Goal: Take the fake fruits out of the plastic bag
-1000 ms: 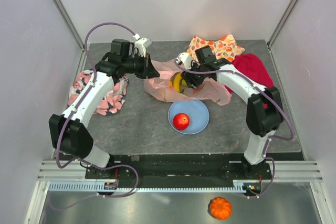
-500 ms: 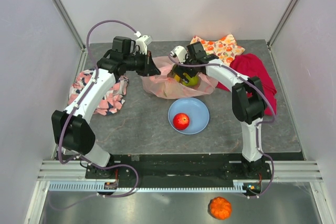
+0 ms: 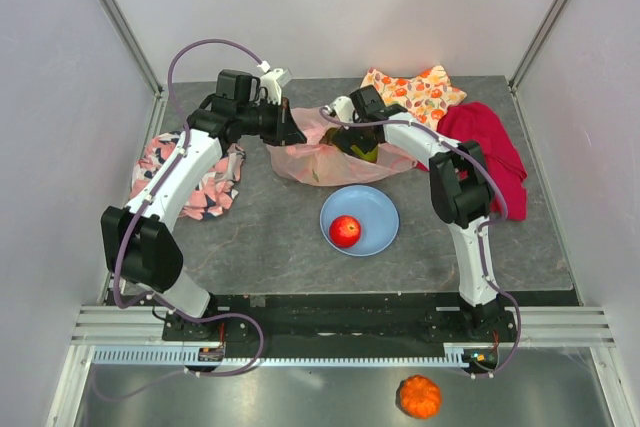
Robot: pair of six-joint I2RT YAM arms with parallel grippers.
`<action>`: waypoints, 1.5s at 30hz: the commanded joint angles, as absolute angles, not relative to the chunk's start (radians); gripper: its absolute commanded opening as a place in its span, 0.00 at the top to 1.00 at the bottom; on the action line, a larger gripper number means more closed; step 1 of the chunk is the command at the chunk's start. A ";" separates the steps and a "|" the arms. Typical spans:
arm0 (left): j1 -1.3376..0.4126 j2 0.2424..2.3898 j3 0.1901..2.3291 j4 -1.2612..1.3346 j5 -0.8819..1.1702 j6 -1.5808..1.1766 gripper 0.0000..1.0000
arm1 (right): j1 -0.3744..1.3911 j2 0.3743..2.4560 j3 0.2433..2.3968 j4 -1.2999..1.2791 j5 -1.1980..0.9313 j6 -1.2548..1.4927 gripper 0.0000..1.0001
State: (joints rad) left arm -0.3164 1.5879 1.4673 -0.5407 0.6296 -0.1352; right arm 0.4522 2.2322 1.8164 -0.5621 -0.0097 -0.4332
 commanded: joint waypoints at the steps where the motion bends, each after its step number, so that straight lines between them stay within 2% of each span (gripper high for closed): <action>1: -0.319 1.583 1.505 -0.523 0.630 -0.124 0.98 | 0.449 2.175 1.825 -0.666 0.028 -0.396 0.02; 5: -0.319 1.585 1.502 -0.514 0.643 -0.133 0.98 | 0.451 2.168 1.815 -0.715 0.015 -0.385 0.03; 6: -0.319 1.585 1.502 -0.512 0.644 -0.138 0.98 | 0.451 2.158 1.806 -0.715 0.015 -0.388 0.07; 7: -0.318 1.585 1.500 -0.514 0.644 -0.138 0.98 | 0.451 2.158 1.792 -0.713 0.017 -0.391 0.18; 9: -0.319 1.586 1.496 -0.511 0.644 -0.134 0.98 | 0.451 2.149 1.783 -0.696 0.021 -0.390 0.29; 10: -0.318 1.588 1.493 -0.514 0.640 -0.126 0.98 | 0.451 2.142 1.782 -0.695 0.017 -0.390 0.38; 13: -0.319 1.598 1.493 -0.523 0.612 -0.104 0.99 | 0.451 2.065 1.754 -0.666 -0.029 -0.400 0.49; 23: -0.319 1.651 1.578 -0.552 0.601 -0.100 0.98 | 0.451 1.558 1.623 -0.676 -0.299 -0.400 0.51; 31: -0.319 1.623 1.591 -0.549 0.621 -0.123 0.98 | 0.521 1.307 1.336 -0.860 -0.453 -0.512 0.48; 36: -0.319 1.598 1.589 -0.538 0.611 -0.141 0.99 | 0.538 1.348 1.250 -0.819 -0.442 -0.535 0.48; 40: -0.319 1.580 1.583 -0.554 0.597 -0.121 0.98 | 0.537 1.483 1.238 -0.729 -0.370 -0.551 0.49; 45: -0.319 1.557 1.559 -0.580 0.580 -0.061 0.98 | 0.538 1.607 1.281 -0.669 -0.414 -0.635 0.47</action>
